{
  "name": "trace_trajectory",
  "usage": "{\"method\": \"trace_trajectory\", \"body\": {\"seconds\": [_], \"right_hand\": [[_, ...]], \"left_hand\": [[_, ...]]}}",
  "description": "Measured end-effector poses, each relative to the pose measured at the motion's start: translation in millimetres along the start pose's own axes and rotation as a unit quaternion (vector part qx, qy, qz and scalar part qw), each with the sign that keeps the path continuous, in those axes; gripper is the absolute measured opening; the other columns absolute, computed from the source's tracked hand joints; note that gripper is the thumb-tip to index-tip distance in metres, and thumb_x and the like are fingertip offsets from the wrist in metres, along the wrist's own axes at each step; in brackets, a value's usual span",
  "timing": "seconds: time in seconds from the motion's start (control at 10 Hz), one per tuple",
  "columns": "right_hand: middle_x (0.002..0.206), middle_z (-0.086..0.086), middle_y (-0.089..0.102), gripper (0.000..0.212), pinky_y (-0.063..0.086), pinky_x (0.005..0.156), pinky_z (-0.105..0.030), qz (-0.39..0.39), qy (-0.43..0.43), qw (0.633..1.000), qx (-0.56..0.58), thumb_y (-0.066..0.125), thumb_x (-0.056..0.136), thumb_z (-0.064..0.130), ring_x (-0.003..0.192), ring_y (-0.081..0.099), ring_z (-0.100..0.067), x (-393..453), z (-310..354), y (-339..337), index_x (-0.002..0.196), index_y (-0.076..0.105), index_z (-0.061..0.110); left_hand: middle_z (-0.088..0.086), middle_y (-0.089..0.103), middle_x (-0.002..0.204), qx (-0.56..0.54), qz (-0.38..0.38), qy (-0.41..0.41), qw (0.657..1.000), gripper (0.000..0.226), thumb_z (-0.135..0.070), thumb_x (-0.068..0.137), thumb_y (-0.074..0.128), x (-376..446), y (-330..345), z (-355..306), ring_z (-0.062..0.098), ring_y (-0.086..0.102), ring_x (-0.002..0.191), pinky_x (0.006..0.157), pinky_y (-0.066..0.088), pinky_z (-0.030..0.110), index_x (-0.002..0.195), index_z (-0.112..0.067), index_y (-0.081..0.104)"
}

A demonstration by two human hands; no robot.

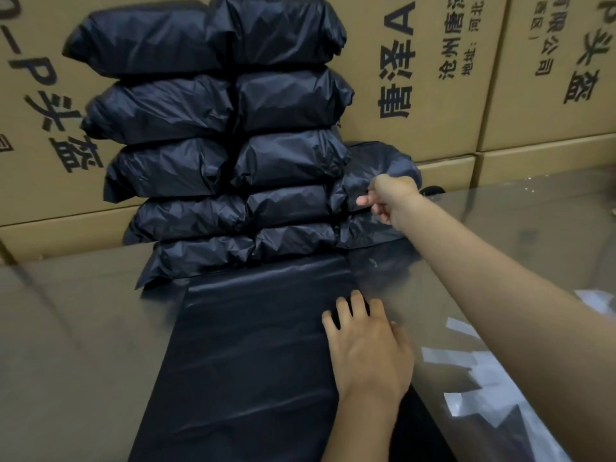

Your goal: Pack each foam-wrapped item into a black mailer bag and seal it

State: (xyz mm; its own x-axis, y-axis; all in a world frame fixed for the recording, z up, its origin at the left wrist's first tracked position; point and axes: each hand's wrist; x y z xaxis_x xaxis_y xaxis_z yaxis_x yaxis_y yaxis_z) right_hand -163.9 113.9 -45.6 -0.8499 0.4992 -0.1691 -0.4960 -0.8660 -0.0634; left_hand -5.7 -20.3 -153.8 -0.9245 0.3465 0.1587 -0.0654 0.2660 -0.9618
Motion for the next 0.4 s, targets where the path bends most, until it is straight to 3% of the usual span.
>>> {"method": "trace_trajectory", "body": {"seconds": [0.1,0.3,0.4], "right_hand": [[0.053,-0.008,0.069,0.031,0.034,0.036,-0.015,0.067,-0.012,0.996,-0.053,0.042,0.098,0.009,0.03,0.04,-0.01,-17,-3,11,0.127,0.045,-0.001],[0.097,-0.015,0.073,0.038,0.051,0.047,-0.021,0.231,0.092,0.959,-0.135,0.052,0.101,0.012,0.055,0.06,-0.012,-27,16,3,0.137,0.043,0.004],[0.091,-0.012,0.069,0.058,0.051,0.056,-0.025,0.215,0.083,0.965,-0.123,0.053,0.101,0.014,0.063,0.058,-0.013,-39,-3,3,0.153,0.026,0.016]], "left_hand": [[0.006,0.024,0.159,0.001,0.001,0.003,1.0,0.046,-0.037,0.103,0.031,0,0,-1,0.028,0.021,0.144,0.12,0.012,0.05,0.144,-0.019,0.041],[0.006,0.027,0.158,-0.007,-0.007,0.004,1.0,0.047,-0.038,0.102,0.032,0,0,1,0.028,0.023,0.143,0.119,0.014,0.05,0.143,-0.019,0.043],[0.005,0.026,0.159,-0.028,-0.016,0.005,0.999,0.046,-0.038,0.102,0.032,-1,-1,2,0.027,0.022,0.144,0.119,0.014,0.049,0.143,-0.02,0.044]]}}
Point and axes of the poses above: each hand's wrist, its own x-axis towards the middle knuckle, its own y-axis out of the palm, z = x × y
